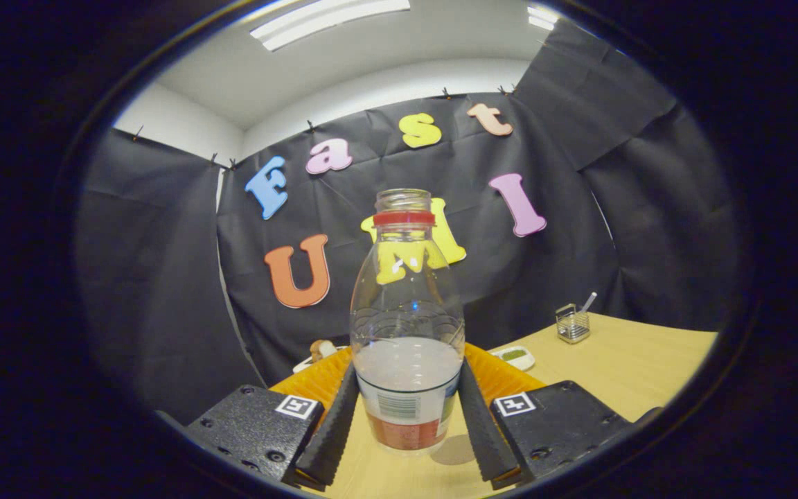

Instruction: Take the bottle from table, then pour the juice into the cup, finally place the bottle on the coaster

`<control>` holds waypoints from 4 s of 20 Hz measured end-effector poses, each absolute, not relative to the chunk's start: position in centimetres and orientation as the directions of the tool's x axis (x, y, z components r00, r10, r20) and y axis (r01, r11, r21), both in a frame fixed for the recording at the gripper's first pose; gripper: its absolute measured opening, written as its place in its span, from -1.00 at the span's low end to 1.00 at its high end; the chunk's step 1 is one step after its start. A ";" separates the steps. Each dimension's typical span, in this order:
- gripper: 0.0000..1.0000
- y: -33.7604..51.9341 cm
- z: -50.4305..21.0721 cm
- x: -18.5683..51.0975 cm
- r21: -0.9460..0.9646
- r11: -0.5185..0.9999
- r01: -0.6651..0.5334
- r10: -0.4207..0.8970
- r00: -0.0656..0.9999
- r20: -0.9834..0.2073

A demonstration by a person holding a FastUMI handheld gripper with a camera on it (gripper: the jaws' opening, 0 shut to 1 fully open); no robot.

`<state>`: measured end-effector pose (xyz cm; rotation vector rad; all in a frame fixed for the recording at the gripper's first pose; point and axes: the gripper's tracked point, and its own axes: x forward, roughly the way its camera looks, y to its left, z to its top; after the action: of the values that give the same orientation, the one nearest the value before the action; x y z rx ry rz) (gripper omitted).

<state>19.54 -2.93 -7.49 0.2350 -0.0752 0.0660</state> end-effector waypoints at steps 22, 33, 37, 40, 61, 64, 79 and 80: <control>0.60 -2.6 -24.9 28.1 -0.044 0.999 0.016 -0.018 0.999 -0.047; 0.64 -2.5 -26.7 28.6 -0.050 0.999 0.021 -0.025 0.995 -0.092; 0.80 -2.3 -27.8 28.7 -0.009 1.000 -0.005 0.003 0.989 -0.149; 0.89 -3.2 -26.2 28.1 0.004 1.000 0.019 -0.019 0.996 -0.089; 1.00 -4.4 -2.8 9.5 0.000 0.999 0.038 -0.038 0.993 0.109; 1.00 -3.9 1.7 4.6 0.082 0.997 0.008 -0.020 0.989 0.146; 1.00 -7.8 4.5 -8.1 -0.032 0.996 0.084 -0.082 0.995 0.060; 1.00 -7.2 4.6 -8.4 -0.021 0.997 0.074 -0.073 0.995 0.068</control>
<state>-8.36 -7.24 4.57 -0.0234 -0.0671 -0.0738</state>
